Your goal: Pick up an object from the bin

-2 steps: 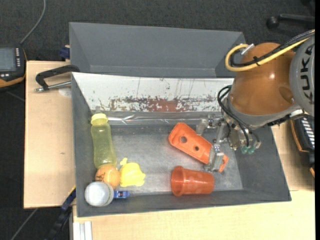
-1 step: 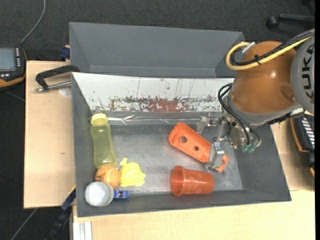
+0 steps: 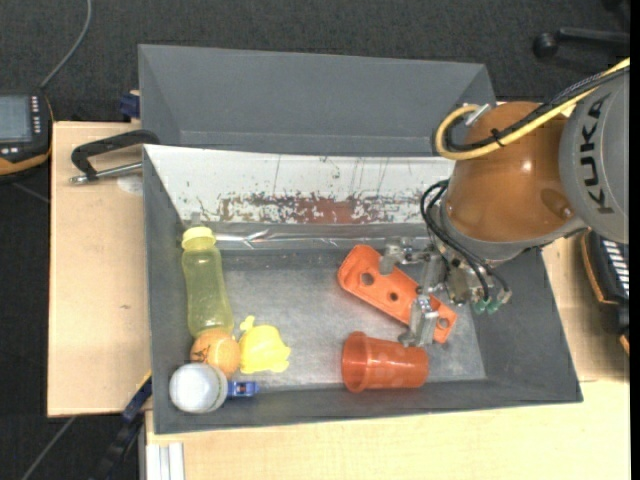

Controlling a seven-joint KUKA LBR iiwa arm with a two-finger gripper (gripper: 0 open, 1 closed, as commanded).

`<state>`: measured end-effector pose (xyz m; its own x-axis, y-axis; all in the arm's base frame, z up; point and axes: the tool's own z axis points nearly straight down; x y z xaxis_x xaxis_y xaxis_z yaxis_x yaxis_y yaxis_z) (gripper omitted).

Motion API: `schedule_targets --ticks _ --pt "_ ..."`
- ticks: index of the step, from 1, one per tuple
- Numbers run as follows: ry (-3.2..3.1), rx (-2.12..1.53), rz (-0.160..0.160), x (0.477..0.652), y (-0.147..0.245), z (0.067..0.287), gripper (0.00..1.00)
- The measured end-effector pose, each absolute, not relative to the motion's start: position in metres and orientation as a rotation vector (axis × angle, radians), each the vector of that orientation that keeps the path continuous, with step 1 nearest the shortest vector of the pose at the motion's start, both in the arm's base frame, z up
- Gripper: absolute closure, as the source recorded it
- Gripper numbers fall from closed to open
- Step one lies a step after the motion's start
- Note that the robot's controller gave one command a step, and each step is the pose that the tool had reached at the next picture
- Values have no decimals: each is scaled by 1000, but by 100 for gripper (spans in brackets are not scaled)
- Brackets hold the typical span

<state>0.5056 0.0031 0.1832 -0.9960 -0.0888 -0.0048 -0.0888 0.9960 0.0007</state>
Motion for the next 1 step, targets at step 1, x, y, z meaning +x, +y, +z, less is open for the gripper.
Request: schedule_targets --ticks 1 --pt "3131 -175 3 514 17 139 0"
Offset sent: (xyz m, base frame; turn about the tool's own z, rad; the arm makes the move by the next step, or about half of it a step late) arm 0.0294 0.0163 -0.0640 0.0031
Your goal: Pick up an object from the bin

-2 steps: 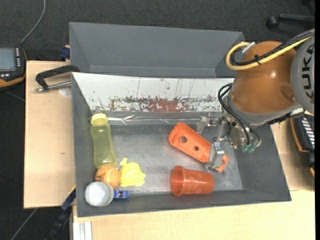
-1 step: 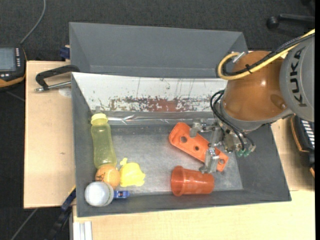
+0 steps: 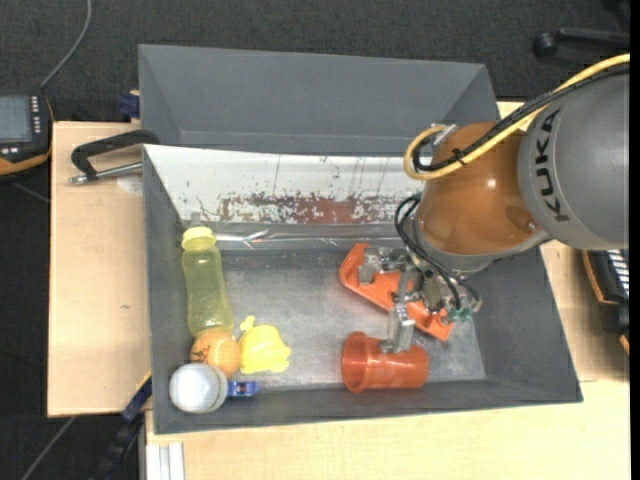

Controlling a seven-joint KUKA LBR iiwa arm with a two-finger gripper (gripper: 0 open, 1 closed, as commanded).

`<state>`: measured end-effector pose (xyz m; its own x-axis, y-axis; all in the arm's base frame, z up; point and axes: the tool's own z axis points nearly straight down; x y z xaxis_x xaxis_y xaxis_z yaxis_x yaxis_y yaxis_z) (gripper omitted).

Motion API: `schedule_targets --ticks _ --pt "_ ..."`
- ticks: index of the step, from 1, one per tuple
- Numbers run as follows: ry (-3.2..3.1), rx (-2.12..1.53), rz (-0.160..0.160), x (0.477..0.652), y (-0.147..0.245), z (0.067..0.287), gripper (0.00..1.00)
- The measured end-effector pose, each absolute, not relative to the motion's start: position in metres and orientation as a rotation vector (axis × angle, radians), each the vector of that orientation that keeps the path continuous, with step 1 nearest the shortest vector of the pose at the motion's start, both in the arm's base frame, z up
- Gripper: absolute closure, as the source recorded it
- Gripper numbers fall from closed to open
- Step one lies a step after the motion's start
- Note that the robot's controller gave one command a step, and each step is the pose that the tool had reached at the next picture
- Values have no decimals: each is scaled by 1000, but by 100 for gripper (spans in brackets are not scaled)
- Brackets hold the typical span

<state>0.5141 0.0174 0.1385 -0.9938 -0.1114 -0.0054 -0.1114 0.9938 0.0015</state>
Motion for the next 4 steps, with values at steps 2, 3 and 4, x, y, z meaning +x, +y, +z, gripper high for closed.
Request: schedule_targets --ticks 2,3,4 --pt "3107 -386 3 558 -3 110 0" --pt "3014 -837 2 582 -18 86 100" --pt "3014 -837 3 582 -18 86 0"
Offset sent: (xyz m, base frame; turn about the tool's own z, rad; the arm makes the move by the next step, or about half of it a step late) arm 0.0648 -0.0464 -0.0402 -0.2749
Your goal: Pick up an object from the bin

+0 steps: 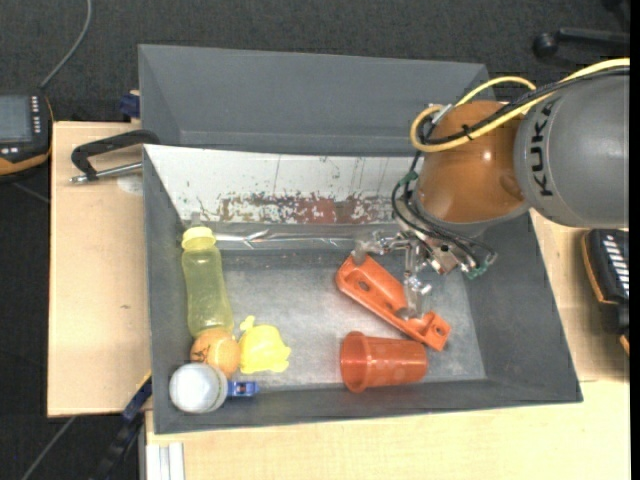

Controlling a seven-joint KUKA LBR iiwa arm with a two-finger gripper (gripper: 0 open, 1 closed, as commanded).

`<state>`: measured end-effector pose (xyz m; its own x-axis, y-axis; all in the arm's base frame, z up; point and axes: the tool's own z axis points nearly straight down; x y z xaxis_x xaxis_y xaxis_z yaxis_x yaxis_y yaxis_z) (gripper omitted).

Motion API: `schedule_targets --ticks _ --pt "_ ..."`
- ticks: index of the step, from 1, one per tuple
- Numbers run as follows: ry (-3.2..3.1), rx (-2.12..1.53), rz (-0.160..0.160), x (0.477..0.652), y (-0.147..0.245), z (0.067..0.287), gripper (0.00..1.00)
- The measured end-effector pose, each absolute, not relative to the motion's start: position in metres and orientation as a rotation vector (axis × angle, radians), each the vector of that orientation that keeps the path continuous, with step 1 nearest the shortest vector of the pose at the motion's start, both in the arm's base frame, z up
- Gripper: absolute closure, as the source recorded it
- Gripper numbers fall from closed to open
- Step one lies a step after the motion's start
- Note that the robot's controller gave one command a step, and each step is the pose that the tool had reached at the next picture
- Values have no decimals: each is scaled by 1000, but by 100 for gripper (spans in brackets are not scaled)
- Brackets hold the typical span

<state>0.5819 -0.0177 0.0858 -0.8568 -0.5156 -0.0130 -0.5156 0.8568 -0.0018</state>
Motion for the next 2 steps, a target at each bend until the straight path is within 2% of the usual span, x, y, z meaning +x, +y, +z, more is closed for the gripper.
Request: schedule_targets --ticks 1,2 --pt "3015 -837 3 582 -18 86 100" --pt "3015 -837 4 582 -18 86 0"
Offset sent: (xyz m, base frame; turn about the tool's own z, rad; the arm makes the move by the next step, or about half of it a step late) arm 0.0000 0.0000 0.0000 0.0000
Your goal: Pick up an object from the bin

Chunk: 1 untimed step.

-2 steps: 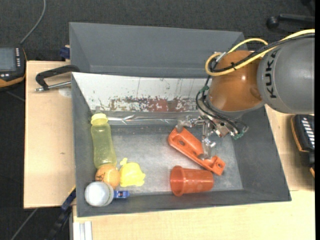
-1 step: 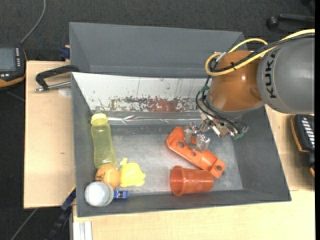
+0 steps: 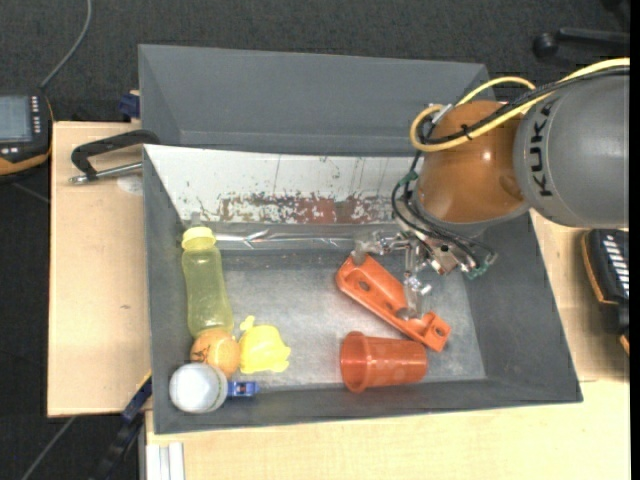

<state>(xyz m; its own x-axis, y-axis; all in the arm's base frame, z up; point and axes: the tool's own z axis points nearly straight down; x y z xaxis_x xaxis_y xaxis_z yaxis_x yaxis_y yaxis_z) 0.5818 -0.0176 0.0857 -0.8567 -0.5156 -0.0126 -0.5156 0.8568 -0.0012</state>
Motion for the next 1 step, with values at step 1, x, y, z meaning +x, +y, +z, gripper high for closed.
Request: schedule_targets --ticks 1 --pt "3015 -837 4 582 -18 86 100"
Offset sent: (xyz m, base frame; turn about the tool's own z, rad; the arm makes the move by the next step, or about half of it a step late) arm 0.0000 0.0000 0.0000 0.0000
